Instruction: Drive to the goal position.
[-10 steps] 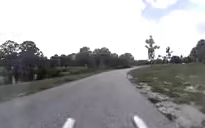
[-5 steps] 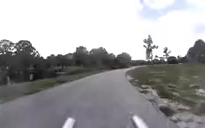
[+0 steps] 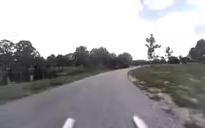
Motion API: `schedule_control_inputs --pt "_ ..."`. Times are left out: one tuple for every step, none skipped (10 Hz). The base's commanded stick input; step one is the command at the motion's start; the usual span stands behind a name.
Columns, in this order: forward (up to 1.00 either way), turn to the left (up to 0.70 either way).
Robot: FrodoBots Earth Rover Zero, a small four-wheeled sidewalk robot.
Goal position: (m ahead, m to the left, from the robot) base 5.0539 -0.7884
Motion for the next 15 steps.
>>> schedule_control_inputs --pt "0.85 0.0" --pt "0.85 0.0" --pt "0.85 0.0" --pt "0.85 0.0" --pt "0.85 0.0" --pt "0.85 0.0" --pt "0.85 0.0" --pt "0.85 0.0" --pt "0.85 -0.03" --pt "0.85 -0.09" --pt "0.85 -0.19" --pt "0.85 -0.32" --pt "0.85 -0.01" --pt "0.85 -0.06" --pt "0.85 -0.19"
